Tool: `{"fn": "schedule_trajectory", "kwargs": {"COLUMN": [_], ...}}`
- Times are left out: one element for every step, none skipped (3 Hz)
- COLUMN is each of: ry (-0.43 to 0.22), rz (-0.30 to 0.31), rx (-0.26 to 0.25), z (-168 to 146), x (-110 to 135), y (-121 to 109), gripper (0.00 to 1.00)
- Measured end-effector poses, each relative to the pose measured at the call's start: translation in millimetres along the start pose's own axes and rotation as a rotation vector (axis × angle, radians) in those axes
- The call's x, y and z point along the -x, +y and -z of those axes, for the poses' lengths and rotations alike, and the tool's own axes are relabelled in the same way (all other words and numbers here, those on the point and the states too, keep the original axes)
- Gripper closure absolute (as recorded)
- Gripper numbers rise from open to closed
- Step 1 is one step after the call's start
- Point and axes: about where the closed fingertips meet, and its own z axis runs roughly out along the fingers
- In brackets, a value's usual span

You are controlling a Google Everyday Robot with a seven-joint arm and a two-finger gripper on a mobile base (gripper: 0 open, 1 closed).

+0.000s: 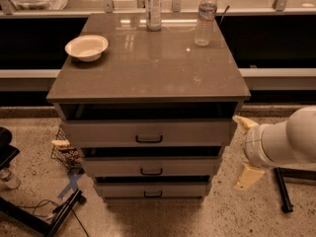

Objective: Open bottom drawer

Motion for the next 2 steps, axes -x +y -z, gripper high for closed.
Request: {"fn": "schedule_trajectory", "kwargs": {"ry": [-0.016, -0.015], "rz": [-0.004, -0.006], "rx": [-0.084, -0.06], "z": [-2.5, -21.6], "x": [2.4, 10.3], "y": [-22.0, -4.2], "gripper": [0.0, 0.0]}}
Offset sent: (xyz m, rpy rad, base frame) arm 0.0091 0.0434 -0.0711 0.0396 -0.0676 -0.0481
